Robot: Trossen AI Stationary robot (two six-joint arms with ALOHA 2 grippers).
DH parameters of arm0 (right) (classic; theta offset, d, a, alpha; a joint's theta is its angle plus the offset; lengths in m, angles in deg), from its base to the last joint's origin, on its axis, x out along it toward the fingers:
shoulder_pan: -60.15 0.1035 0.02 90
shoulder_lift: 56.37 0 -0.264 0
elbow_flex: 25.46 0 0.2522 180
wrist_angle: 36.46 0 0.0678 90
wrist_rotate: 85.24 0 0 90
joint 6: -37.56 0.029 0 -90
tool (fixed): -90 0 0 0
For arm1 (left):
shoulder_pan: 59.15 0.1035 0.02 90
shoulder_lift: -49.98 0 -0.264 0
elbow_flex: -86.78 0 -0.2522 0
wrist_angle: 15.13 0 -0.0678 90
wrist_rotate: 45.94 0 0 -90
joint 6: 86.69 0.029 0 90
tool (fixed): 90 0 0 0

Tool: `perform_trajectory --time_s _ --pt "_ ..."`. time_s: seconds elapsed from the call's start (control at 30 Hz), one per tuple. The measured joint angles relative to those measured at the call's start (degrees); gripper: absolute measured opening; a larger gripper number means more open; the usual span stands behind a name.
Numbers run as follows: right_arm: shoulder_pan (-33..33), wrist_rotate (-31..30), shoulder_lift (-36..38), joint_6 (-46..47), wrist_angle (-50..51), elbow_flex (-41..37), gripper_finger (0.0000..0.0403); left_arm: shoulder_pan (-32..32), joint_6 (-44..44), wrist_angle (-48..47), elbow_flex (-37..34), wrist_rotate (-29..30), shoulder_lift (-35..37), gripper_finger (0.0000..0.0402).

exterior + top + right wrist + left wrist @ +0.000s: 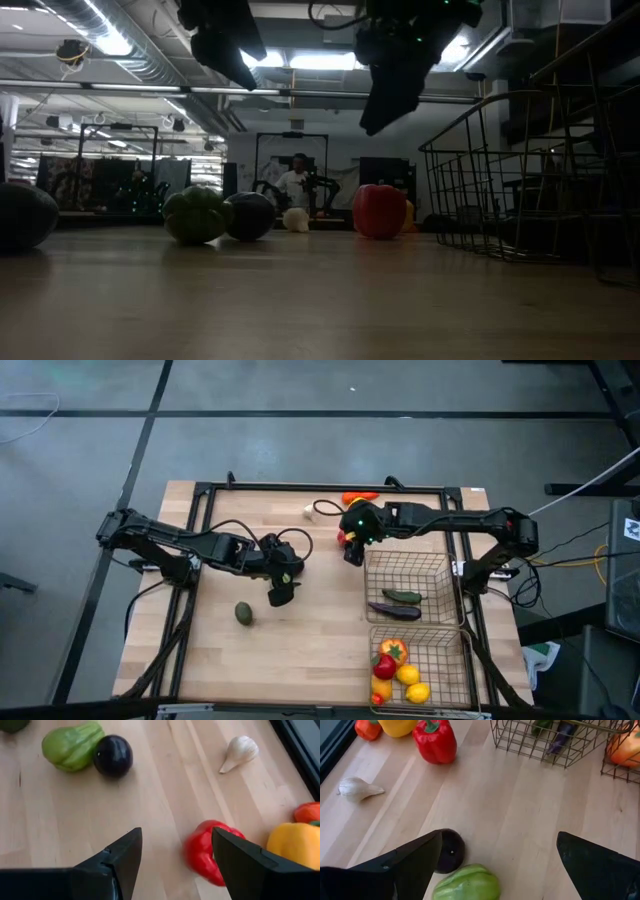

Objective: Sort produce into baskets
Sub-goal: Put the bottom red bell pepper into the top wire basket

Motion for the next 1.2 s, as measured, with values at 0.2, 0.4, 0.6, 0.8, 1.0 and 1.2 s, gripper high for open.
perform_trajectory --time_s 0.2,0.4,0.6,0.8,1.0,1.2 --pt "0.1 0.1 0.0 0.0 -0.7 0.0 0.0237 0.0 -0.1 0.0 0.0 0.0 0.0 0.0390" --pt "-0.3 0.6 0.0 -0.9 -1.7 0.0 0.0242 0.0 -0.1 0.0 0.0 0.0 0.0 0.0390" --pt "-1.2 -0.9 0.0 -2.8 -2.7 0.0 0.0312 0.0 -0.1 0.0 0.0 0.0 0.0 0.0390" --pt "-4.9 0.7 -1.8 -2.0 -2.9 0.0 0.0392 0.0 -0.1 0.0 0.0 0.0 0.0 0.0390" --pt "-7.8 5.1 -6.7 0.5 -3.2 0.0 0.0365 0.0 -0.2 0.0 0.0 0.0 0.0 0.0390" --pt "-9.4 3.5 -9.7 2.9 -3.3 0.0 0.0363 0.0 -0.2 0.0 0.0 0.0 0.0 0.0390"
